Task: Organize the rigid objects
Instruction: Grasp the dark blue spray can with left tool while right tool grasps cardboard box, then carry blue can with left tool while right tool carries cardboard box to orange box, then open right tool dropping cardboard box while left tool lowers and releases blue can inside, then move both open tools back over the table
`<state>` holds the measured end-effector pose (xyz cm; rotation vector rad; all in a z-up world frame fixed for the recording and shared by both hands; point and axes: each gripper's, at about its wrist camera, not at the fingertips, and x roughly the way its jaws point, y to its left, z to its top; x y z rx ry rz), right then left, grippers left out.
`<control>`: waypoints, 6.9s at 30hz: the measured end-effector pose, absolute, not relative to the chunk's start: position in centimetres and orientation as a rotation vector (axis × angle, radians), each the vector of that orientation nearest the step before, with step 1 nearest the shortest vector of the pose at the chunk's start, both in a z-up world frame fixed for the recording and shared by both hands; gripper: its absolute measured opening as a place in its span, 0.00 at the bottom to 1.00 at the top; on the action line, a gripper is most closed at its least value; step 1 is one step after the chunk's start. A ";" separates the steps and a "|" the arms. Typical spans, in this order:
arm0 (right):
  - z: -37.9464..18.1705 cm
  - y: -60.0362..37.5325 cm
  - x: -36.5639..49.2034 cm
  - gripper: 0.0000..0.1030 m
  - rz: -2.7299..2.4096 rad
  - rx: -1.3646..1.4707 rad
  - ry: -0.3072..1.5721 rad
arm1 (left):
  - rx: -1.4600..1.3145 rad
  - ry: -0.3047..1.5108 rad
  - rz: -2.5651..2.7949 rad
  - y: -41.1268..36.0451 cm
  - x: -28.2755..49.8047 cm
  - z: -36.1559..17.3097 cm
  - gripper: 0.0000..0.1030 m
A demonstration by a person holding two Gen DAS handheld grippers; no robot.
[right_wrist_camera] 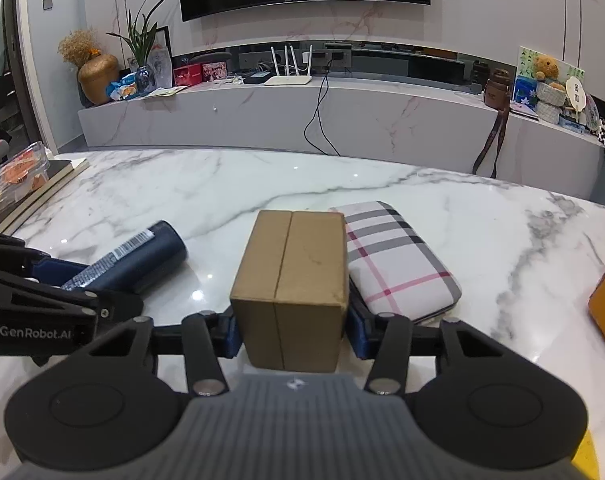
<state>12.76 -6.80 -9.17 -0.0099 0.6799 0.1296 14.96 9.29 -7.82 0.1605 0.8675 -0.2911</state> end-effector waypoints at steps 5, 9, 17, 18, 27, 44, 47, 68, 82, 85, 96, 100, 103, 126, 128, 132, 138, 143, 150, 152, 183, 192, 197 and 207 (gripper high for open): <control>-8.7 -6.8 12.7 0.44 0.155 -0.009 0.682 | 0.128 0.888 -0.289 9.6 14.8 -7.6 0.46; -8.2 -6.7 12.5 0.44 0.167 -0.014 0.677 | 0.131 0.885 -0.276 9.5 14.4 -7.2 0.46; -7.4 -7.1 11.9 0.44 0.170 -0.022 0.662 | 0.134 0.858 -0.263 9.3 14.1 -5.2 0.46; -7.2 -7.2 11.8 0.44 0.171 -0.022 0.660 | 0.135 0.855 -0.262 9.3 14.1 -4.9 0.46; -4.7 -8.0 10.9 0.44 0.169 -0.022 0.622 | 0.152 0.813 -0.261 8.0 13.4 -1.6 0.46; 3.1 -13.0 6.9 0.44 0.130 0.015 0.489 | 0.230 0.710 -0.321 2.2 10.3 5.2 0.46; 4.1 -14.0 6.0 0.44 0.120 0.021 0.473 | 0.247 0.694 -0.339 0.8 9.7 5.9 0.46; 8.8 -22.9 0.0 0.44 0.016 0.075 0.381 | 0.335 0.633 -0.441 -9.2 5.7 8.7 0.46; 9.6 -29.7 -3.2 0.44 -0.078 0.111 0.368 | 0.386 0.619 -0.539 -16.0 3.9 8.5 0.42; 9.5 -31.2 -3.6 0.44 -0.101 0.120 0.374 | 0.381 0.626 -0.562 -17.6 3.9 8.2 0.40; 8.4 -37.1 -4.9 0.44 -0.176 0.171 0.427 | 0.403 0.610 -0.644 -23.7 4.1 8.0 0.38; 7.6 -38.5 -4.1 0.44 -0.188 0.179 0.477 | 0.414 0.619 -0.664 -25.6 4.3 7.4 0.38; 7.1 -39.3 -3.8 0.44 -0.197 0.187 0.507 | 0.426 0.630 -0.668 -26.5 4.4 6.8 0.38; 3.4 -40.2 0.4 0.44 -0.137 0.230 0.666 | 0.356 0.862 -0.593 -27.7 10.9 3.9 0.37; 3.1 -39.9 1.0 0.44 -0.125 0.229 0.679 | 0.391 0.873 -0.581 -27.8 11.3 3.7 0.37; 2.1 -39.5 2.3 0.44 -0.099 0.229 0.710 | 0.496 0.884 -0.545 -28.6 11.9 3.1 0.37; 0.9 -39.0 4.1 0.44 -0.073 0.233 0.741 | 0.587 0.929 -0.532 -29.8 13.1 1.6 0.37; 0.2 -39.2 4.9 0.44 -0.076 0.213 0.756 | 0.610 0.956 -0.536 -30.4 13.9 0.5 0.37; 0.0 -40.2 6.3 0.44 -0.071 0.237 0.789 | 0.547 0.994 -0.525 -30.8 15.8 -0.4 0.38; 0.1 -40.4 6.5 0.48 -0.102 0.252 0.775 | 0.500 1.002 -0.512 -30.6 16.6 -0.3 0.44; 2.1 -40.8 5.7 0.70 -0.175 0.258 0.733 | 0.443 0.926 -0.508 -29.5 15.8 3.1 0.63; 3.3 -40.1 5.0 0.71 -0.163 0.235 0.716 | 0.435 0.905 -0.505 -28.5 15.1 4.4 0.66; 4.2 -39.5 4.6 0.71 -0.160 0.220 0.700 | 0.434 0.887 -0.501 -27.8 14.5 5.4 0.66; 6.0 -37.2 3.2 0.72 -0.145 0.166 0.681 | 0.358 0.865 -0.500 -24.7 13.0 6.8 0.71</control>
